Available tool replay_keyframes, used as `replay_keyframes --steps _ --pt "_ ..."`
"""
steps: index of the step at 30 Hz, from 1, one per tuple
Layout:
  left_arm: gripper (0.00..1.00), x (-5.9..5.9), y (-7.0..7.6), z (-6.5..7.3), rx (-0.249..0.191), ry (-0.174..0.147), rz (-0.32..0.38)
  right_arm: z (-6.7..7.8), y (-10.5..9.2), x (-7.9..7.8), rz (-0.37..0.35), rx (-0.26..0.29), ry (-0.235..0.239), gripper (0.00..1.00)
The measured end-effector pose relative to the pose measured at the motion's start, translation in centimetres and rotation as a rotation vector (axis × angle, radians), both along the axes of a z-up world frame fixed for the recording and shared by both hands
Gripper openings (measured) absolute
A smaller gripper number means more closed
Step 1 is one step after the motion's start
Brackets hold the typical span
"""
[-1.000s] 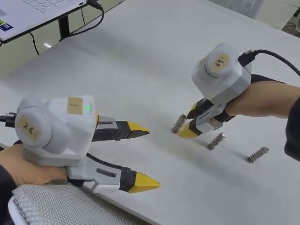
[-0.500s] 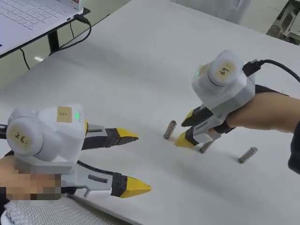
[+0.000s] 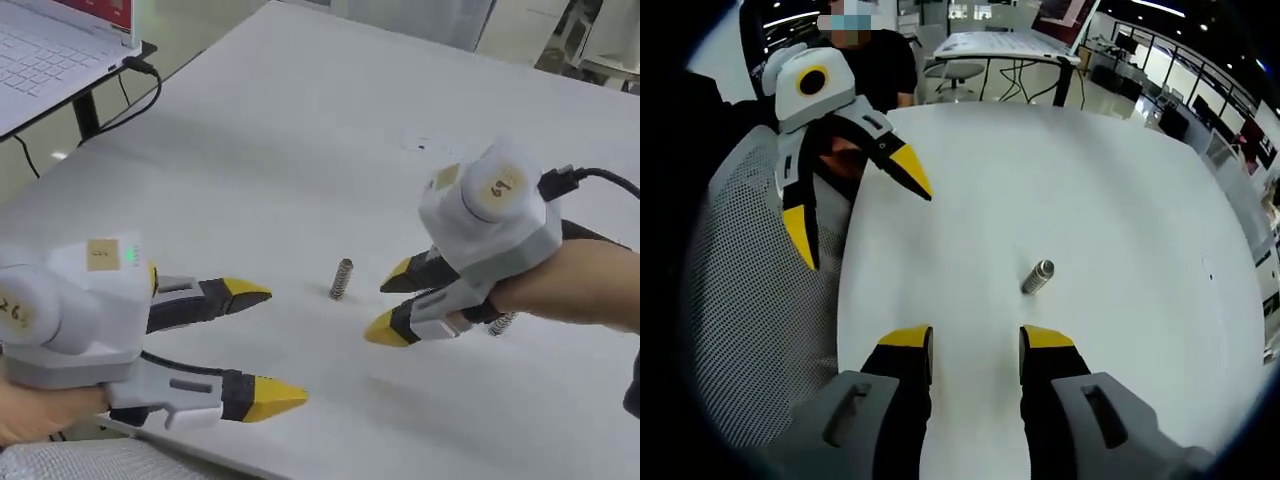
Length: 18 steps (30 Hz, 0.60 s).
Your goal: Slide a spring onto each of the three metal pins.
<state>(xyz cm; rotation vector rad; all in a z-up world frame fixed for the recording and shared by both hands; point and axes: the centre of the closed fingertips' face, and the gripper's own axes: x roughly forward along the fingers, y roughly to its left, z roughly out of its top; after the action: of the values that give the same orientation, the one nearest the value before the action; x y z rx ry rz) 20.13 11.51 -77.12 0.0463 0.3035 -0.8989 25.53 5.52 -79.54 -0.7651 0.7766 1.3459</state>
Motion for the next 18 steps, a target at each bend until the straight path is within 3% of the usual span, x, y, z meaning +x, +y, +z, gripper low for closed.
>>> replay_keyframes --steps 9,18 --pt "0.61 0.0 0.2 0.2 0.0 0.004 0.011 0.2 -2.5 -1.3 -0.067 0.052 0.004 0.35" --pt "0.63 -0.1 0.0 0.1 0.014 0.022 0.003 0.8 -5.7 -1.6 -0.175 0.116 -0.01 0.38"
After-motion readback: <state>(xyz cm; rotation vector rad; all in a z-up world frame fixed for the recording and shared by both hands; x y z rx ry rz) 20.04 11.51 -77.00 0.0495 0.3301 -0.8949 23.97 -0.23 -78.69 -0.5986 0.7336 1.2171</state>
